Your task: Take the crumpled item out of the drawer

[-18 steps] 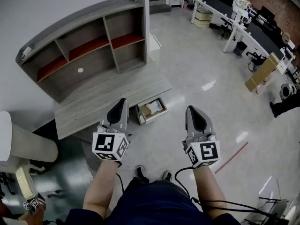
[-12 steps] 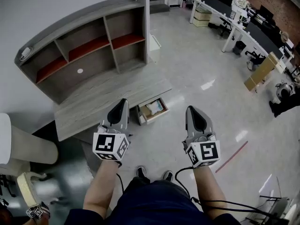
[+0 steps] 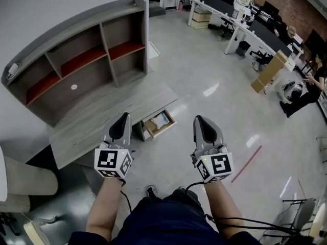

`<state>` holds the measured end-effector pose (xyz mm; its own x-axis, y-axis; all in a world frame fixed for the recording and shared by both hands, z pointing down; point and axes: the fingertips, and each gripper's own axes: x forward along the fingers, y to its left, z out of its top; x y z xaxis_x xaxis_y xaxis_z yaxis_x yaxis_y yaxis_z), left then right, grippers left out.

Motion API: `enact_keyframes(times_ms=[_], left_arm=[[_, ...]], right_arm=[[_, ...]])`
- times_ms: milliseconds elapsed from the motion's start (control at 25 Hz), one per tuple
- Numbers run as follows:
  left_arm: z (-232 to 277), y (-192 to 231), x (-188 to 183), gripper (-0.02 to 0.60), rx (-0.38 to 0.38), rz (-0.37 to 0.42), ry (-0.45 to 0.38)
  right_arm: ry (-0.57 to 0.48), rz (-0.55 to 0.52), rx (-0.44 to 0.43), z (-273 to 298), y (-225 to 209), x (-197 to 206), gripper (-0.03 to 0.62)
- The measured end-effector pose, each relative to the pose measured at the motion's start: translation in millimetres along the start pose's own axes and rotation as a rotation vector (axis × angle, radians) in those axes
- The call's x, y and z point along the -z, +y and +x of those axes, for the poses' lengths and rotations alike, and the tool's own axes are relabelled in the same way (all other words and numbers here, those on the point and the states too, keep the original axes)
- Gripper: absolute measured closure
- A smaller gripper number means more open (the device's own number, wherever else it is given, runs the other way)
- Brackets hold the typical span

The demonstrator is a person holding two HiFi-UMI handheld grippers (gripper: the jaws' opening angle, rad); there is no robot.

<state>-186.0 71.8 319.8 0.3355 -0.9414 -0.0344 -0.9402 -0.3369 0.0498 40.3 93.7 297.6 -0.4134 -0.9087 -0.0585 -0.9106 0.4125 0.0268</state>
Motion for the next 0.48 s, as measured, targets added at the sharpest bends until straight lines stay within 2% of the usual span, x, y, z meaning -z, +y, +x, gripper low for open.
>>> enact_keyframes(times_ms=[240, 480], left_arm=[[12, 6, 18, 0.572, 0.040, -0.015, 0.027], [38, 3, 32, 0.572, 0.031, -0.005, 0.061]], right_arm=[[0.023, 0.003, 0.049, 2, -4, 12, 0.588], [0.048, 0.018, 0.030, 19, -23, 23, 0.588]])
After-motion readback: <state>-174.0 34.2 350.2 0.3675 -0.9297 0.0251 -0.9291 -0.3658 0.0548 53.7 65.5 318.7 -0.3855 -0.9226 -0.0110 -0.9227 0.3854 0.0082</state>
